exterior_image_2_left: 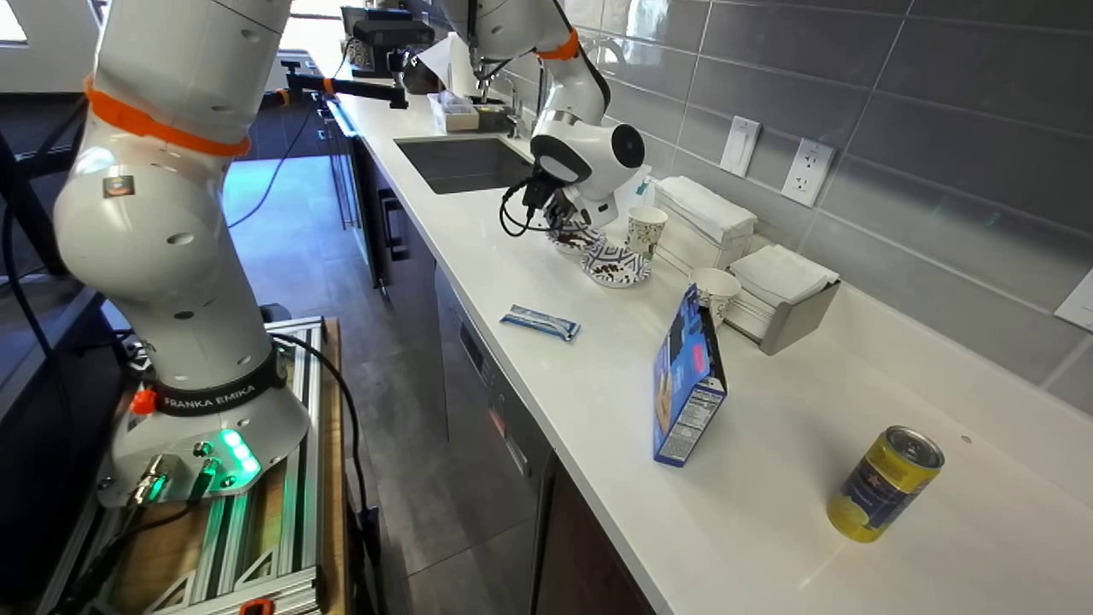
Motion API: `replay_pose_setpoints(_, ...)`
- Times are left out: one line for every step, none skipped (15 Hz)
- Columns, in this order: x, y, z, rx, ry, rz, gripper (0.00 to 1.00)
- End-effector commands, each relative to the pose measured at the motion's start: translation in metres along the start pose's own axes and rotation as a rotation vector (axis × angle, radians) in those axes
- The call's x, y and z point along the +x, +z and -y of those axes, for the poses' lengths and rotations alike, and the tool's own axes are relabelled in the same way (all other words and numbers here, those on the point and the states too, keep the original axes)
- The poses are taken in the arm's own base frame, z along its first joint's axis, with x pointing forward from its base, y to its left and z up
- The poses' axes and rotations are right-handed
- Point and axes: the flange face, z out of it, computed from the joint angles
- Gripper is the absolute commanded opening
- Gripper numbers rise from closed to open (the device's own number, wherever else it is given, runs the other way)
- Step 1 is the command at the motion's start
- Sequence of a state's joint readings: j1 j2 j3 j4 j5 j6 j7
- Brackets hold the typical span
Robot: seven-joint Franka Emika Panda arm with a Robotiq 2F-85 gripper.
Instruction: Pick up the spoon, get some of the objects from the bowl on the left and put them in the bowl on the right
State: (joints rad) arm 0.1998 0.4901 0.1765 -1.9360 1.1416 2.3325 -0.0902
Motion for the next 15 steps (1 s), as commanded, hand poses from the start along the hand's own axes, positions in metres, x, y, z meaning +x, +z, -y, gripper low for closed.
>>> replay_pose_setpoints(0.009, 0.005, -0.005, 0.039, 0.066, -0.005, 0.03)
replay_pose_setpoints(0.009, 0.006, -0.007, 0.048, 0.079, 0.002, 0.03)
replay_pose_setpoints(0.009, 0.006, -0.008, 0.055, 0.092, 0.005, 0.03)
replay_pose_setpoints(0.010, 0.007, -0.009, 0.062, 0.104, 0.010, 0.03)
replay_pose_setpoints(0.010, 0.007, -0.010, 0.071, 0.116, 0.011, 0.03)
replay_pose_setpoints(0.011, 0.007, -0.011, 0.085, 0.133, 0.015, 0.03)
replay_pose_setpoints(0.012, 0.007, -0.012, 0.092, 0.147, 0.015, 0.03)
replay_pose_setpoints(0.012, 0.008, -0.014, 0.102, 0.162, 0.018, 0.03)
replay_pose_setpoints(0.013, 0.008, -0.016, 0.112, 0.177, 0.020, 0.03)
replay_pose_setpoints(0.013, 0.009, -0.017, 0.118, 0.186, 0.018, 0.03)
replay_pose_setpoints(0.013, 0.009, -0.019, 0.125, 0.194, 0.021, 0.03)
replay_pose_setpoints(0.013, 0.010, -0.020, 0.136, 0.202, 0.026, 0.03)
replay_pose_setpoints(0.013, 0.011, -0.021, 0.146, 0.207, 0.028, 0.03)
replay_pose_setpoints(0.013, 0.012, -0.022, 0.152, 0.211, 0.031, 0.03)
replay_pose_setpoints(0.012, 0.013, -0.022, 0.158, 0.217, 0.038, 0.03)
